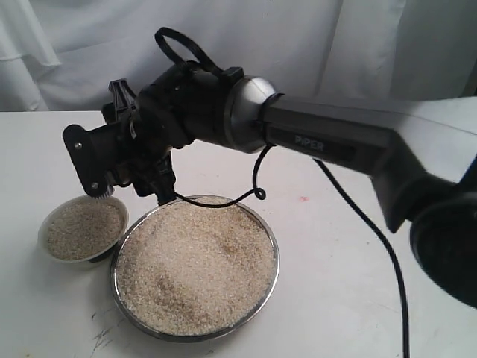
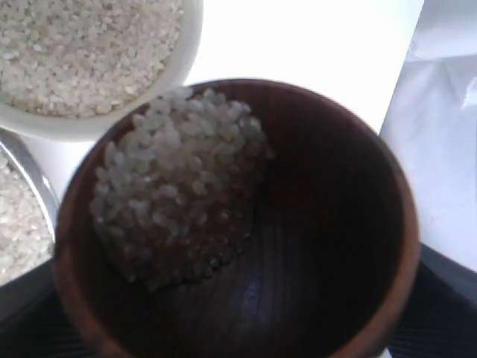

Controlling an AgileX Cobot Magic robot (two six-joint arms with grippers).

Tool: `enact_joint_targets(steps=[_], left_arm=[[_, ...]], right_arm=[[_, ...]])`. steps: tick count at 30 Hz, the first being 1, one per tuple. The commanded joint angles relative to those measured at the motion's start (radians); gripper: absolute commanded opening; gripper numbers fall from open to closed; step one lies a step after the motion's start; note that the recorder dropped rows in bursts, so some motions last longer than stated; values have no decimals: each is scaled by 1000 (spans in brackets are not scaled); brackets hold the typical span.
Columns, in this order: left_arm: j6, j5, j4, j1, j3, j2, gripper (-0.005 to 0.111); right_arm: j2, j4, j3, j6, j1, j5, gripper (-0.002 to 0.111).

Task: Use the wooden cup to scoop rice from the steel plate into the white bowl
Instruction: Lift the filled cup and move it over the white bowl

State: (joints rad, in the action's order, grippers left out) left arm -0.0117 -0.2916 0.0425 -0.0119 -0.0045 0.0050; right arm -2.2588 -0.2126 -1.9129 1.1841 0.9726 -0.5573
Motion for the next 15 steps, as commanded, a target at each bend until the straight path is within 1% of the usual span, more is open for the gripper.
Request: enact_joint_targets(steps=[1,10,15], left_arm=[[3,6,1,2,5,-5,0],[3,6,1,2,5,-5,0],[3,6,1,2,5,-5,0]], right_arm=[[-55,-44,-41,5,15,17,0],[-109,-134,-70,-12,50,92,0],[-113,-256,-70,-15,58,136,0]])
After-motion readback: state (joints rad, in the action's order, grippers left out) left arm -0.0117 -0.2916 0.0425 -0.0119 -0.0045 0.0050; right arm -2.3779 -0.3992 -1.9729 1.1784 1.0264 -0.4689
